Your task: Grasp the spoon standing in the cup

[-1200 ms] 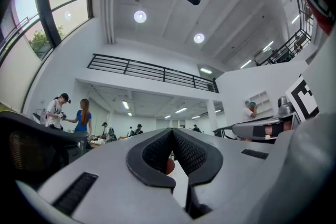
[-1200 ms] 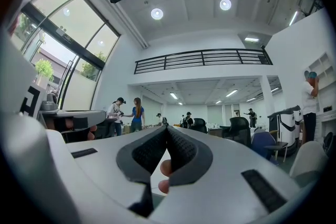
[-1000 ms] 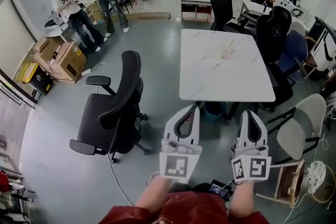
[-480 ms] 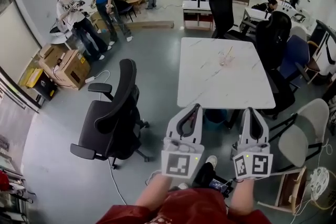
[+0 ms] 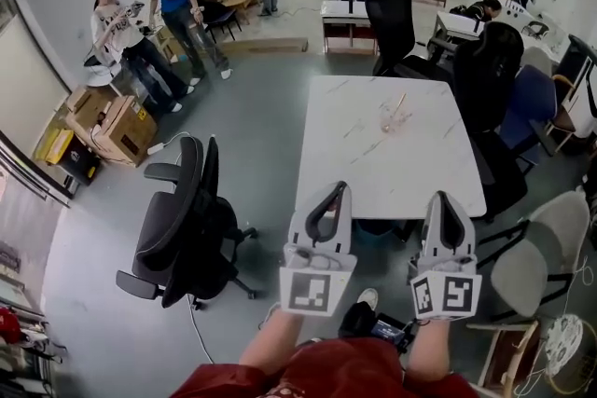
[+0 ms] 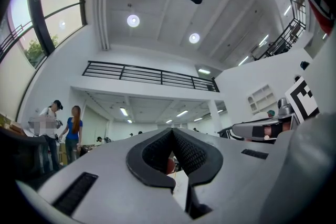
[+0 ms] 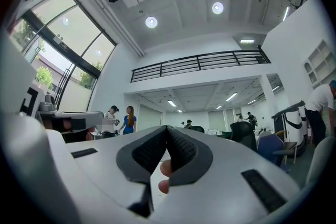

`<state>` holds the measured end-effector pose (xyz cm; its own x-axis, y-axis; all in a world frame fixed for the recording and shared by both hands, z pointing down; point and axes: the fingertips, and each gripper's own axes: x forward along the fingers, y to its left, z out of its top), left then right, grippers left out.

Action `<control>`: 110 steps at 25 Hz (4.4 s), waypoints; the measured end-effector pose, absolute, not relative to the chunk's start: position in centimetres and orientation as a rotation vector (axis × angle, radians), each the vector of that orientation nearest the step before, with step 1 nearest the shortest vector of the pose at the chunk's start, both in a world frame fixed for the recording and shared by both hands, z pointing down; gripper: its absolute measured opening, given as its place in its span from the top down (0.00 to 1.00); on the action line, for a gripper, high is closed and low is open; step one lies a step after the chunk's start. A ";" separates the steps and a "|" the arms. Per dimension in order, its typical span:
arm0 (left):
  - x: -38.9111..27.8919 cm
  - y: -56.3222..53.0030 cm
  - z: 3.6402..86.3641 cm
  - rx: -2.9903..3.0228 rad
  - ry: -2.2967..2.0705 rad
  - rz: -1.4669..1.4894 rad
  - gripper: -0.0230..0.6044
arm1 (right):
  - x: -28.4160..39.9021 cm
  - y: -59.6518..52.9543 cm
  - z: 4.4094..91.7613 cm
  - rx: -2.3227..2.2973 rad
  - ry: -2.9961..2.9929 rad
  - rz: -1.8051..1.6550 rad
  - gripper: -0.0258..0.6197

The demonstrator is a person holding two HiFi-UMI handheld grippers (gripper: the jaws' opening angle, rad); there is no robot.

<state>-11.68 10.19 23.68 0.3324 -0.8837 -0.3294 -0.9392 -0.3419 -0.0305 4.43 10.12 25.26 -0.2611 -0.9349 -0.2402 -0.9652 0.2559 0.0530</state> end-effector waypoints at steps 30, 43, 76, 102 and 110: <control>4.5 -9.7 21.6 -2.352 1.658 0.335 0.95 | 20.0 -10.1 24.7 -1.739 2.364 0.208 0.94; 4.7 -12.2 22.1 -2.344 1.634 0.302 0.95 | 20.0 -12.8 25.6 -1.729 2.355 0.178 0.94; -3.8 -31.3 27.3 -2.427 1.729 0.216 0.95 | 11.0 -32.4 30.0 -1.803 2.484 0.086 0.94; -3.1 -39.5 34.3 -2.554 1.653 0.063 0.95 | 10.6 -39.5 36.2 -1.940 2.486 -0.044 0.94; -1.8 -40.3 35.7 -2.524 1.710 0.050 0.95 | 11.3 -41.0 38.5 -1.864 2.521 -0.111 0.94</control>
<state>-1.78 -40.30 35.72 0.3717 -0.9250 -0.0788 -0.9280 -0.3680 -0.0578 11.34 -40.97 38.46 -0.2937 -0.9551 0.0385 -0.9548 0.2913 -0.0592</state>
